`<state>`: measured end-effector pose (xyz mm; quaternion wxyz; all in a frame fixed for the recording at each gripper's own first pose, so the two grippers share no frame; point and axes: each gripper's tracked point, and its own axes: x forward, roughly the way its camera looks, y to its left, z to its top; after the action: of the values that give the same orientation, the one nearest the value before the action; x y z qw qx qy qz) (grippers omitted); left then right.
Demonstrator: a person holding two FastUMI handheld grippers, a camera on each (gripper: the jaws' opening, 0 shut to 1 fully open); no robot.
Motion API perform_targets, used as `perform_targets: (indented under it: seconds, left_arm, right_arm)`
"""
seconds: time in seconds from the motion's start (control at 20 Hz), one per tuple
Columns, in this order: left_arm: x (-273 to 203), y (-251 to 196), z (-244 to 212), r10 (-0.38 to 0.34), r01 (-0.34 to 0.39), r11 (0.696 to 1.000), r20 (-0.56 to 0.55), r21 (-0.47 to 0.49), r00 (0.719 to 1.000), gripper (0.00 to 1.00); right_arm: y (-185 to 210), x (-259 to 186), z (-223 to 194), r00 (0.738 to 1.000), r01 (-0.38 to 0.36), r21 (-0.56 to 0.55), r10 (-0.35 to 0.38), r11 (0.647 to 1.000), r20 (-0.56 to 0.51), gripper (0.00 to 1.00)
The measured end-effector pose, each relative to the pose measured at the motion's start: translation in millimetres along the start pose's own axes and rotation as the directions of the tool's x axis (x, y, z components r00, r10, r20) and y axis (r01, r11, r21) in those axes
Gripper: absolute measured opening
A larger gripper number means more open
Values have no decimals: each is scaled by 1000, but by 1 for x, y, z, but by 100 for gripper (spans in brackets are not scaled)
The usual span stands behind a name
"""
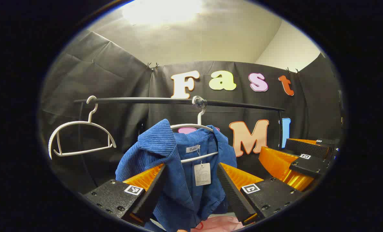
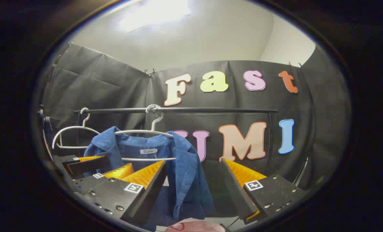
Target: Grasp the clothes on the hanger with both hands and then place them into the laundry hamper below.
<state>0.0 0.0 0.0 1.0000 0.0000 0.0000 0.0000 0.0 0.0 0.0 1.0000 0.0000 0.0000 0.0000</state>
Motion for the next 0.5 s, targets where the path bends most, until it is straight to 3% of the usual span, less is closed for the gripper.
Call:
perform_targets:
  seconds: [0.5]
  left_arm:
    - [-8,-9,7,-27,26,999,26,24,999,96]
  right_arm:
    - [-5,-12,-1,1000,22,34,-22,999,-2,98]
